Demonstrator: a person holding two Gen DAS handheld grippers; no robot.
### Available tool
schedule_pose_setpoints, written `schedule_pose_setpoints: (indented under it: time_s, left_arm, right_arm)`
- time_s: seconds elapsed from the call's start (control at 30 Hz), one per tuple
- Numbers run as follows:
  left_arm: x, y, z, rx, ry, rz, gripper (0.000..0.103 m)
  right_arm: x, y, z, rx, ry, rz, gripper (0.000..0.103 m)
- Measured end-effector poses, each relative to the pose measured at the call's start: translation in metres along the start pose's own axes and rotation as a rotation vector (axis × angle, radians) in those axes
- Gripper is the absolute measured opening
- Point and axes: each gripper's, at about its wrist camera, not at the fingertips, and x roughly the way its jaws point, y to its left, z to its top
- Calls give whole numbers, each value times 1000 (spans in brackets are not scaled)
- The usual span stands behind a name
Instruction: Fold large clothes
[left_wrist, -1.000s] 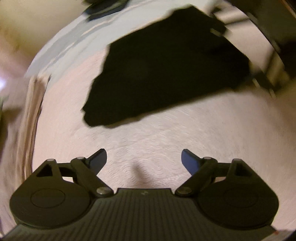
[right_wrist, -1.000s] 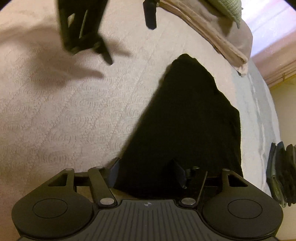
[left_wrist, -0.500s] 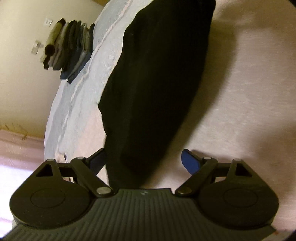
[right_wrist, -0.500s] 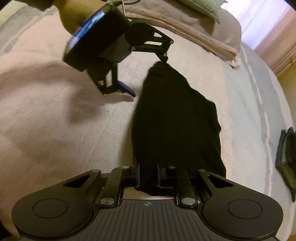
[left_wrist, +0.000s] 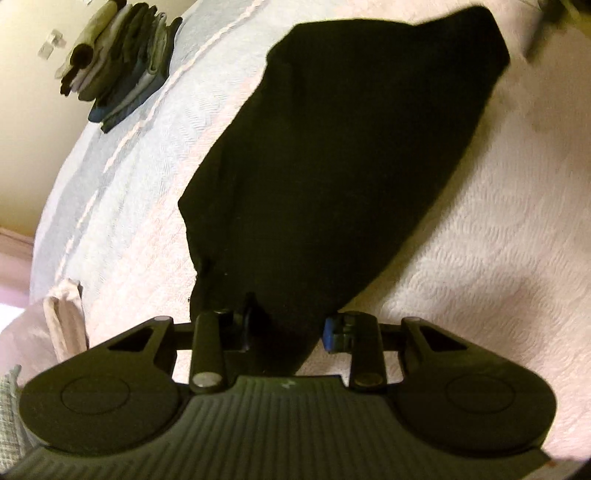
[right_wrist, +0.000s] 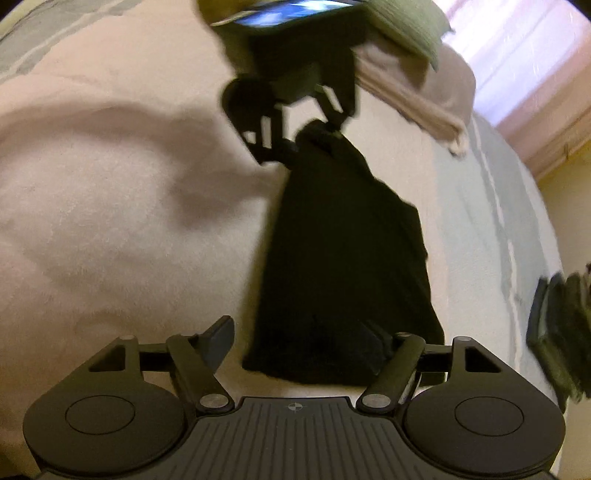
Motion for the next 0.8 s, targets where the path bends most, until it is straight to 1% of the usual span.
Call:
schedule_pose_setpoints:
  time_s: [0.1, 0.17, 0.2, 0.23, 0.27, 0.3, 0.33, 0.43, 0.5, 0.57, 0.63, 0.73, 0.8]
  left_arm:
    - [-3, 6, 4, -35, 7, -21, 29]
    - [-6, 2, 2, -57, 9, -26, 29]
    - [-9, -2, -2, -64, 10, -28, 29]
    - [-12, -5, -2, -72, 10, -29, 29]
    - [-13, -6, -3, -80, 9, -31, 28]
    - [-15, -8, -3, -92, 7, -33, 28]
    - [-17, -9, -3, -109, 10, -33, 26]
    - [-35, -13, 1, -176, 17, -43, 23]
    - [-56, -22, 10, -216, 26, -48, 20]
    - [-78, -36, 23, -276, 36, -54, 19]
    - [-99, -53, 38, -336, 42, -46, 19]
    - [-113, -86, 67, -397, 54, -6, 18]
    - [-110, -106, 83, -432, 80, 32, 18]
  right_arm:
    - [28, 21, 7, -55, 33, -84, 69]
    - [52, 29, 6, -95, 88, -122, 69]
    - [63, 31, 1, -108, 117, -146, 66]
    - [71, 31, -5, -123, 143, -165, 52]
    - [74, 28, -11, -135, 150, -152, 46]
    - [71, 24, -15, -131, 138, -136, 35]
    - [63, 18, -18, -134, 121, -130, 21]
    - [36, -6, -25, -148, 86, -105, 19]
    - [17, -29, -32, -164, 67, -57, 18]
    - [-3, -49, -44, -203, 35, -14, 18]
    - [-16, -67, -58, -268, 12, 8, 18]
    - [-23, -84, -81, -313, 15, 53, 18]
    - [-21, -93, -91, -329, 13, 99, 18]
